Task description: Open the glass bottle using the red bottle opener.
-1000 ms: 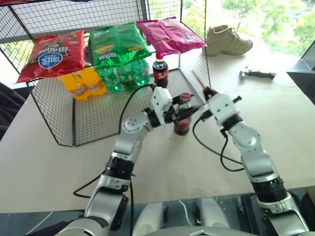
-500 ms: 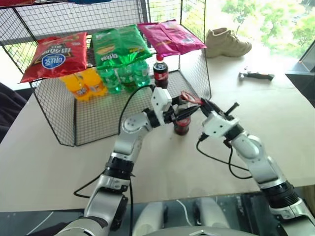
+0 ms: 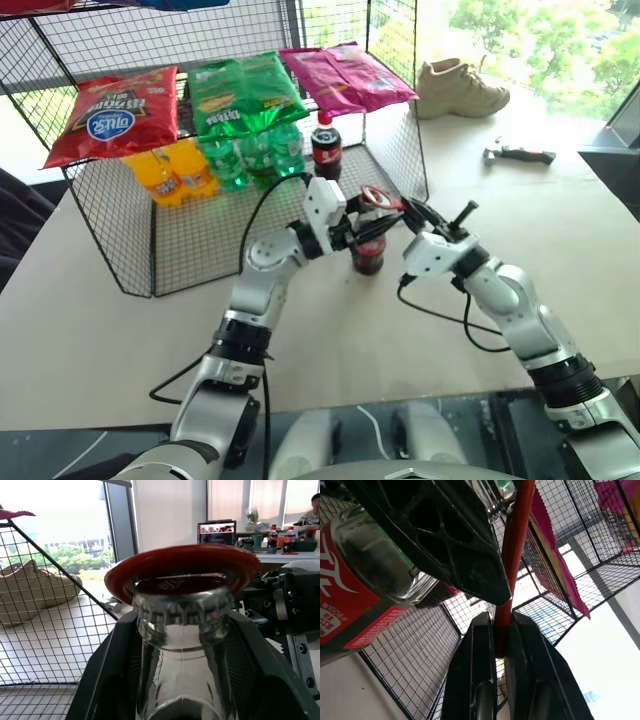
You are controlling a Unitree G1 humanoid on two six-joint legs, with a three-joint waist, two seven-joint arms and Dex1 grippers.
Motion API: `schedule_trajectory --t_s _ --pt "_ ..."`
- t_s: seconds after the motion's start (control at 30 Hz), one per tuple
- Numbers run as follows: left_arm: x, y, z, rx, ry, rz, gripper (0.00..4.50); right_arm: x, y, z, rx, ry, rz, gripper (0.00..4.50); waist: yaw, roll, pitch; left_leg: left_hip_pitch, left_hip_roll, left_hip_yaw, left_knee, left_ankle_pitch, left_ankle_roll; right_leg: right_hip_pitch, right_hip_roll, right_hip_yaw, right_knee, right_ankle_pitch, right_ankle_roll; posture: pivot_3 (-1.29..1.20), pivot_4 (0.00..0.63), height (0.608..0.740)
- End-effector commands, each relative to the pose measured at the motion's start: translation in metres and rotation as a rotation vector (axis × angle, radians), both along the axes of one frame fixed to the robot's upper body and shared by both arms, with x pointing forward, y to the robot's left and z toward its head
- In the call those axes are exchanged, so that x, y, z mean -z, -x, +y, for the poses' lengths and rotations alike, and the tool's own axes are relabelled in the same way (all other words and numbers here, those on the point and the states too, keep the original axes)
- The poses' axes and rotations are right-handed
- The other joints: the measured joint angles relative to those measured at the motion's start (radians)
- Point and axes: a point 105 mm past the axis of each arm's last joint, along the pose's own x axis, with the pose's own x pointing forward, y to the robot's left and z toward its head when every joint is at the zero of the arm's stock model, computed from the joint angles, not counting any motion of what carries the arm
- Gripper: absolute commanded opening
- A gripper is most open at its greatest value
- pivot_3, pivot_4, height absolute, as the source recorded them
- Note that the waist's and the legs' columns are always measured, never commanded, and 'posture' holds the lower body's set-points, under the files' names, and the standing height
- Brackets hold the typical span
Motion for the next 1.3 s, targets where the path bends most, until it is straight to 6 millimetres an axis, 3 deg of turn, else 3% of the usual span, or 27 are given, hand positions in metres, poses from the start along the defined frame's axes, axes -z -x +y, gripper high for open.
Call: schedule_trajectory --t_s 0.03,0.4,0.6,1.03,1.3 --pt "0.013 -0.002 -0.002 -0.015 -0.049 0.03 1.76 0.011 0.012 0.02 -0.112 0.109 -0.003 0.0 0.0 0.0 0.0 0.0 0.0 0.0 0.0 0.0 0.0 0.0 0.0 0.0 0.0 0.0 0.0 0.0 0.15 0.74" --pt "0.016 -0.003 -0.002 -0.012 -0.052 0.041 1.76 -0.017 0.008 0.003 -0.165 0.264 -0.18 0.0 0.001 0.0 0.0 0.0 0.0 0.0 0.0 0.0 0.0 0.0 0.0 -0.001 -0.002 0.0 0.0 0.0 0.15 0.74" --pt "0.017 -0.002 -0.004 -0.01 -0.048 0.048 1.76 -0.046 0.001 -0.002 -0.162 0.332 -0.298 0.0 0.002 0.0 0.0 -0.001 0.0 0.0 -0.001 0.0 0.0 0.0 0.0 -0.001 -0.004 0.0 0.0 0.0 0.15 0.74" --pt "0.02 -0.003 -0.007 -0.005 -0.049 0.061 1.76 -0.062 -0.013 -0.028 -0.101 0.433 -0.403 0.0 0.003 0.0 0.001 -0.001 0.0 -0.001 -0.004 0.001 -0.001 0.001 0.0 -0.001 -0.008 0.0 0.0 0.0 0.15 0.74" --pt "0.019 -0.002 -0.004 -0.007 -0.04 0.062 1.76 -0.076 -0.009 -0.029 -0.094 0.338 -0.45 0.0 0.003 0.0 0.001 -0.001 0.0 -0.001 -0.007 0.002 -0.003 0.001 -0.001 -0.001 -0.01 0.0 0.0 0.0 0.15 0.74"
